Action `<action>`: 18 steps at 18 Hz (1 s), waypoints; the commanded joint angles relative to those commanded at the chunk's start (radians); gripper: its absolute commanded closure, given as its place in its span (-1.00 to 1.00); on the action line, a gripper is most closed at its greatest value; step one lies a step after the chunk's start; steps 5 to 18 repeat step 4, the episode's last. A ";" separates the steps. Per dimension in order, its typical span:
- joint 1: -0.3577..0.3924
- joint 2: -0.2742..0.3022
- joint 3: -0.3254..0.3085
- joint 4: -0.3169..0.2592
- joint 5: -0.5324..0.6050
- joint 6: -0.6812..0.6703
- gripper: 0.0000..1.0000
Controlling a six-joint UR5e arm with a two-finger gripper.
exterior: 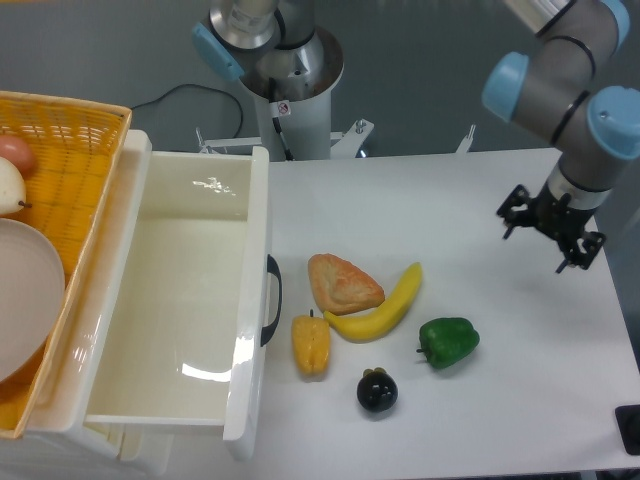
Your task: Slide the top white drawer open
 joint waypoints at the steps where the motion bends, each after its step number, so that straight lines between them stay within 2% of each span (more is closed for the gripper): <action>1: 0.000 -0.002 0.000 0.000 0.005 0.000 -1.00; 18: -0.002 -0.008 0.003 0.000 0.003 0.000 -1.00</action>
